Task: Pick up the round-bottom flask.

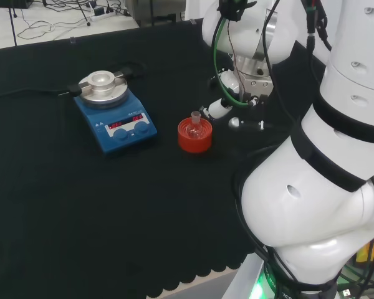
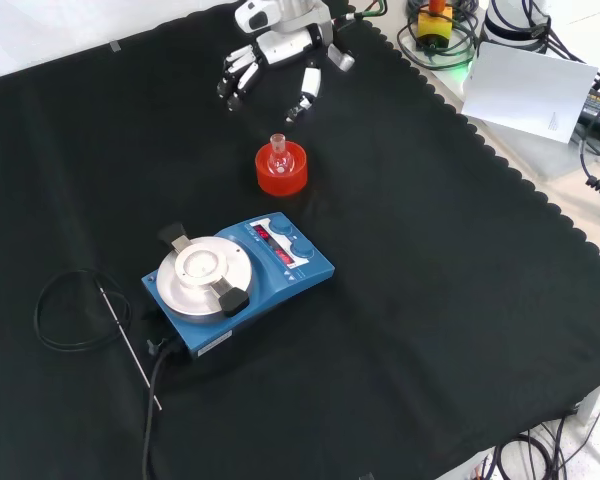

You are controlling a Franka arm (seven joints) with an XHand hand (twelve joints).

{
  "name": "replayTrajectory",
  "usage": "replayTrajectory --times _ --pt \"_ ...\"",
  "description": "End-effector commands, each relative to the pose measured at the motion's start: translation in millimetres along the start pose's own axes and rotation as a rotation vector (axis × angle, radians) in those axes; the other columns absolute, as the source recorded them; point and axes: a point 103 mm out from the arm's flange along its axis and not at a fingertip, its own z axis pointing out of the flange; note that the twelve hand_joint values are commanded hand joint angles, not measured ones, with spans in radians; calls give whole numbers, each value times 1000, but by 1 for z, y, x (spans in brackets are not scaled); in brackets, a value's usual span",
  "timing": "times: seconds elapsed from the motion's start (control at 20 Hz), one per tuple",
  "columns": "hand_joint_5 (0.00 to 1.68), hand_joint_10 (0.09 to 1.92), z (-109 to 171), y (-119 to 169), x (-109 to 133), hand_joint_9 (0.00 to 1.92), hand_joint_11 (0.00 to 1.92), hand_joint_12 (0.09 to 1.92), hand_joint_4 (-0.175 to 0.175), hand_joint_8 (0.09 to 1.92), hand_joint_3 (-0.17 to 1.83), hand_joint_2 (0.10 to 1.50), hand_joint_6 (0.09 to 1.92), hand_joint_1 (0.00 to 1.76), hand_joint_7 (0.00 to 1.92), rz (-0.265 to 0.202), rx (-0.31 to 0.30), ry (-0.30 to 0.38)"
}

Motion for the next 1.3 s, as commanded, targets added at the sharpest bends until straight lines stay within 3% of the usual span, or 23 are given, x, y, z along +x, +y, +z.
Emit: replayTrajectory --times 0.05,0.55,0.7,0.9,1.15,1.3 --pt "560 714 19 1 3 249 0 1370 -50 651 688 576 87 915 63 -28 6 36" --pt "615 716 34 -5 9 260 0 1359 -56 648 692 558 87 896 68 -92 -44 103" --pt "654 704 39 -4 10 293 0 1368 -61 644 691 557 118 903 109 -94 -65 145" --pt "691 696 44 -2 11 313 0 1375 -66 643 691 560 155 907 141 -103 -70 150" --pt "614 676 50 2 13 337 0 1386 -70 626 684 564 538 912 171 -112 -85 151" --pt "615 680 54 4 13 349 0 1394 -72 634 684 562 635 922 187 -112 -84 150"
